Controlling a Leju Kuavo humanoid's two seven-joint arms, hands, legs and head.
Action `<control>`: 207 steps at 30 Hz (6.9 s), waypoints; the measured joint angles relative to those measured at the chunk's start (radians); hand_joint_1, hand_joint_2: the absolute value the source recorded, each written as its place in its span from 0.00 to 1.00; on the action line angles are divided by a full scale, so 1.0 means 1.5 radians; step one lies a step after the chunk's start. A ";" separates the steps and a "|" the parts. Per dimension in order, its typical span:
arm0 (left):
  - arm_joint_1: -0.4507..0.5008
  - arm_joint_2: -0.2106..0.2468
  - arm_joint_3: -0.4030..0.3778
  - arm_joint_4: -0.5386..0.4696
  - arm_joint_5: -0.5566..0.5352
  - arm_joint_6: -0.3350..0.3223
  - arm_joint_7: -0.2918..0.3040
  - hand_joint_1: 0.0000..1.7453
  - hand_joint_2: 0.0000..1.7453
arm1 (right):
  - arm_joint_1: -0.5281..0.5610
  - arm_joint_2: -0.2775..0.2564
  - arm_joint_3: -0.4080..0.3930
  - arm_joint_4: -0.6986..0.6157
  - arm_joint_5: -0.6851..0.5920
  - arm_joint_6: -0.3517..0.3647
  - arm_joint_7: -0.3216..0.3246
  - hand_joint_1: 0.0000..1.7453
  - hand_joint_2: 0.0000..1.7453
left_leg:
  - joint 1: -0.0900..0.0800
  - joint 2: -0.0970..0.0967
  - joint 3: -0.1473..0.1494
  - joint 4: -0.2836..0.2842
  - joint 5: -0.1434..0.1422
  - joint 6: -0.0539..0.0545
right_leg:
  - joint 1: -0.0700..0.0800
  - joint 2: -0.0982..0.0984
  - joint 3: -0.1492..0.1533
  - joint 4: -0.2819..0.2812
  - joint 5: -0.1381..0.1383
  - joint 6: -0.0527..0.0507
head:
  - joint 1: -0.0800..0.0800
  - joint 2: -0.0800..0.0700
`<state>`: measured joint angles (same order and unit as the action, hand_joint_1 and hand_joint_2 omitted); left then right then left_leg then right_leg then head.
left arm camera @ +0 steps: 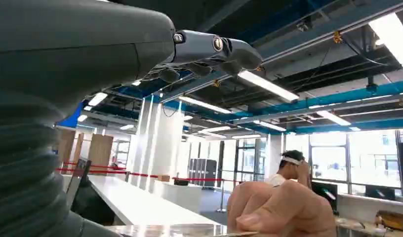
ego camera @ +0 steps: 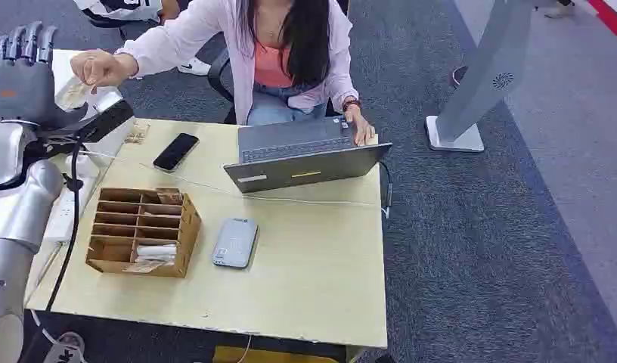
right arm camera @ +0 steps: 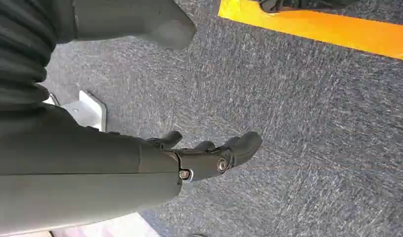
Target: Pass the card to the sensor for recognition and then transmit it.
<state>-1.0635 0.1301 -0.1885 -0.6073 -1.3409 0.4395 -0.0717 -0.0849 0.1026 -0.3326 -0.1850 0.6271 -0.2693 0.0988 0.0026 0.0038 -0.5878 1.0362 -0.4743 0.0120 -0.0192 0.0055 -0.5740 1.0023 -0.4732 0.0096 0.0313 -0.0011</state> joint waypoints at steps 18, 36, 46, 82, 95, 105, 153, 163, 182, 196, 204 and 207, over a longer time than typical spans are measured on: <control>-0.003 0.001 -0.002 0.010 0.022 0.007 -0.023 1.00 1.00 | 0.000 0.000 0.000 0.002 0.008 0.001 -0.001 0.00 1.00 | 0.000 0.000 0.000 0.000 0.000 0.000 | 0.000 0.000 0.000 0.000 0.000 0.000 | 0.000 0.000; 0.002 0.001 -0.002 0.010 0.045 0.007 -0.043 1.00 1.00 | 0.002 0.000 0.000 0.002 0.012 0.005 0.000 0.00 1.00 | 0.000 0.000 0.000 0.000 0.000 0.000 | 0.000 0.000 0.000 0.000 0.000 0.000 | 0.000 0.000; 0.105 -0.029 -0.024 -0.085 0.062 0.008 -0.059 1.00 1.00 | 0.004 0.000 -0.003 0.002 0.009 0.001 -0.003 0.00 1.00 | 0.000 0.000 -0.001 0.000 0.000 0.000 | 0.000 -0.001 0.000 0.000 0.000 0.000 | 0.001 0.000; 0.282 -0.106 -0.237 -0.253 0.041 -0.139 0.001 1.00 1.00 | 0.009 0.001 -0.058 0.002 0.019 -0.002 -0.009 0.00 1.00 | -0.001 0.000 -0.001 0.000 0.000 0.001 | 0.000 -0.001 -0.001 0.000 0.000 0.000 | 0.000 0.000; 0.300 -0.108 -0.270 -0.265 0.043 -0.168 0.012 1.00 1.00 | 0.011 0.001 -0.072 0.002 0.019 -0.002 -0.009 0.00 1.00 | -0.001 0.000 -0.002 0.000 0.000 0.001 | 0.000 -0.001 -0.001 0.000 0.000 0.000 | 0.000 0.000; 0.305 -0.107 -0.275 -0.274 0.045 -0.172 0.021 1.00 1.00 | 0.011 0.001 -0.074 0.002 0.019 -0.002 -0.009 0.00 1.00 | -0.001 0.000 -0.002 0.000 0.000 0.001 | 0.000 -0.001 -0.001 0.000 0.000 0.000 | 0.000 0.000; 0.311 -0.078 -0.341 -0.163 0.125 -0.292 0.022 1.00 1.00 | 0.011 0.003 -0.107 0.002 0.057 0.000 -0.006 0.00 1.00 | -0.001 0.000 -0.002 0.000 0.000 0.001 | 0.000 -0.001 -0.001 0.000 0.000 0.000 | 0.000 0.000; 0.302 -0.077 -0.352 -0.149 0.145 -0.279 0.022 1.00 1.00 | 0.011 0.003 -0.117 0.002 0.069 0.000 -0.006 0.00 1.00 | -0.001 0.000 -0.001 0.000 0.000 0.001 | 0.000 -0.001 0.000 0.000 0.000 0.000 | 0.000 0.000; 0.224 -0.044 -0.230 -0.341 0.024 -0.050 0.055 1.00 1.00 | 0.011 0.005 -0.122 0.002 0.114 0.005 -0.012 0.00 1.00 | 0.000 0.000 -0.002 0.000 0.000 0.000 | 0.000 -0.001 -0.001 0.000 0.000 0.000 | 0.000 0.000; 0.204 -0.038 -0.192 -0.341 0.020 -0.041 0.047 1.00 1.00 | 0.010 0.009 -0.122 0.002 0.120 0.008 -0.012 0.00 1.00 | 0.000 -0.001 -0.002 0.000 0.000 0.000 | 0.000 -0.001 -0.001 0.000 0.000 0.000 | 0.000 0.000; 0.088 -0.029 -0.149 -0.246 0.016 -0.021 0.033 1.00 1.00 | 0.003 0.009 -0.122 0.002 0.151 0.020 -0.003 0.00 1.00 | 0.000 -0.001 -0.002 0.000 0.001 0.000 | 0.000 -0.001 -0.001 0.000 0.000 0.000 | 0.000 0.000; 0.037 -0.024 -0.134 -0.182 0.012 -0.015 0.033 1.00 1.00 | -0.001 0.009 -0.122 0.002 0.159 0.022 0.001 0.00 1.00 | 0.000 0.000 -0.002 0.000 0.001 0.000 | 0.000 -0.001 -0.001 0.001 0.000 0.000 | 0.000 0.000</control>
<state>-1.0085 0.0935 -0.3899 -0.8806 -1.3222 0.4170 -0.0225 -0.0864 0.1167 -0.5154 -0.1827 0.8659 -0.2358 0.1003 0.0028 0.0031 -0.5904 1.0362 -0.4727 0.0115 -0.0190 0.0040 -0.5756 1.0032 -0.4724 0.0095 0.0309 -0.0011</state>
